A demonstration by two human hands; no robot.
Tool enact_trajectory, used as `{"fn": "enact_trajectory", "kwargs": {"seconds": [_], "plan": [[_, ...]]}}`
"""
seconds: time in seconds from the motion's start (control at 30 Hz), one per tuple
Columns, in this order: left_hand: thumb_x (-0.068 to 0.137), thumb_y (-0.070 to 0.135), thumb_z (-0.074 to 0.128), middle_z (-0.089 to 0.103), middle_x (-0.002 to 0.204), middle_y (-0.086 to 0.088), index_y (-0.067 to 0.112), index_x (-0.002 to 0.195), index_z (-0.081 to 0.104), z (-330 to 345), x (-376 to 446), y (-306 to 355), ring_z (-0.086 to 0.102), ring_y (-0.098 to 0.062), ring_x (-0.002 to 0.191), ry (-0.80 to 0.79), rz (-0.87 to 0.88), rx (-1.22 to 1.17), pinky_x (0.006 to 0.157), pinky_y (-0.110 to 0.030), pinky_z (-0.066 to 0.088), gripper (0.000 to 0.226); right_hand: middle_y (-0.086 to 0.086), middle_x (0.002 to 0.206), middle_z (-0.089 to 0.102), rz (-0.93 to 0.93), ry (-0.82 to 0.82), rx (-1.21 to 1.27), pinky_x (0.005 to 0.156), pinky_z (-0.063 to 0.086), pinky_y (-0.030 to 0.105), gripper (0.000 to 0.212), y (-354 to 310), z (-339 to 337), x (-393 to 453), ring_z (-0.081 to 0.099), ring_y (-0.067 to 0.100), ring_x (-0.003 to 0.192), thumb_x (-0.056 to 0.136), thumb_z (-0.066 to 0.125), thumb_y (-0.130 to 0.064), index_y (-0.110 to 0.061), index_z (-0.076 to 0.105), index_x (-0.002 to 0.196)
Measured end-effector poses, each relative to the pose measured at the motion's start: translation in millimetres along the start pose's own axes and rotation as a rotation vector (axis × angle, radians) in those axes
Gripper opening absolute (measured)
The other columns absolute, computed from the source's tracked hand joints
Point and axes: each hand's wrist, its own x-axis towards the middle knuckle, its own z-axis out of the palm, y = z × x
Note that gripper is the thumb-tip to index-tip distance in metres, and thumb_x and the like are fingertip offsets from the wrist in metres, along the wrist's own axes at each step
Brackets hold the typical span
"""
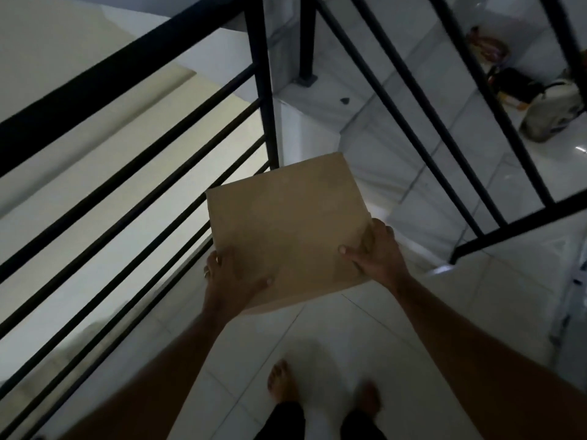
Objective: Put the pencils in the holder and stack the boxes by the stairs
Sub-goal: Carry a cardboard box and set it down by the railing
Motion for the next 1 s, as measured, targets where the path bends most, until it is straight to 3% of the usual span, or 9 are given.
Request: {"fn": "enact_trajectory", "kwargs": {"seconds": [0.23, 0.4, 0.53, 0.63, 0.83, 1.0], "plan": [[0.054, 0.059, 0.085, 0.019, 0.149, -0.018, 0.013, 0.147, 0.023, 72.0, 80.5, 1.8, 0.024, -0.044, 0.135, 0.048, -0.156, -0.023, 0.102, -0.057, 0.035, 0.120, 0.009, 0.130, 0.045, -0.045, -0.132, -0.143, 0.095, 0.046, 0.047, 0.096, 15.9, 35.8, 144.4, 0.047, 0.032, 0.121, 0.067, 0.081, -0.052, -0.016, 0.033, 0.142], [0.054, 0.058, 0.085, 0.017, 0.149, -0.018, 0.019, 0.146, 0.018, 132.5, 121.4, -9.3, 0.024, -0.047, 0.135, 0.107, -0.267, -0.024, 0.099, -0.060, 0.038, 0.121, 0.010, 0.139, 0.045, -0.076, -0.189, -0.307, 0.102, 0.037, 0.055, 0.097, 33.3, 77.7, 229.9, 0.042, 0.035, 0.127, 0.071, 0.078, -0.051, -0.014, 0.028, 0.145], [0.050, 0.061, 0.085, 0.018, 0.148, -0.017, 0.018, 0.148, 0.011, 186.1, 162.6, -19.8, 0.025, -0.045, 0.134, 0.138, -0.329, 0.015, 0.093, -0.058, 0.044, 0.129, 0.010, 0.137, 0.047, -0.086, -0.214, -0.370, 0.103, 0.036, 0.053, 0.083, 52.8, 117.6, 299.5, 0.043, 0.035, 0.124, 0.076, 0.069, -0.043, -0.016, 0.029, 0.143], [0.052, 0.063, 0.082, 0.015, 0.150, -0.012, 0.027, 0.144, 0.013, 223.9, 195.9, -32.7, 0.023, -0.044, 0.135, 0.149, -0.383, -0.022, 0.091, -0.060, 0.044, 0.120, 0.015, 0.140, 0.043, -0.112, -0.230, -0.414, 0.104, 0.035, 0.052, 0.089, 73.1, 149.0, 342.4, 0.040, 0.037, 0.128, 0.077, 0.071, -0.042, -0.014, 0.024, 0.147], [0.056, 0.062, 0.082, 0.017, 0.151, -0.014, 0.023, 0.142, 0.019, 283.3, 236.3, -52.9, 0.024, -0.042, 0.135, 0.207, -0.377, -0.028, 0.090, -0.057, 0.045, 0.114, 0.017, 0.148, 0.033, -0.185, -0.233, -0.455, 0.107, 0.034, 0.053, 0.098, 107.7, 189.0, 397.7, 0.035, 0.038, 0.132, 0.077, 0.072, -0.036, -0.011, 0.013, 0.152], [0.057, 0.061, 0.082, 0.020, 0.148, -0.019, 0.020, 0.141, 0.021, 308.5, 262.3, -56.1, 0.027, -0.043, 0.131, 0.246, -0.379, -0.012, 0.086, -0.056, 0.046, 0.112, 0.018, 0.150, 0.027, -0.291, -0.246, -0.478, 0.109, 0.031, 0.054, 0.091, 121.8, 206.5, 426.4, 0.032, 0.041, 0.133, 0.084, 0.067, -0.035, -0.017, 0.011, 0.153]]}}
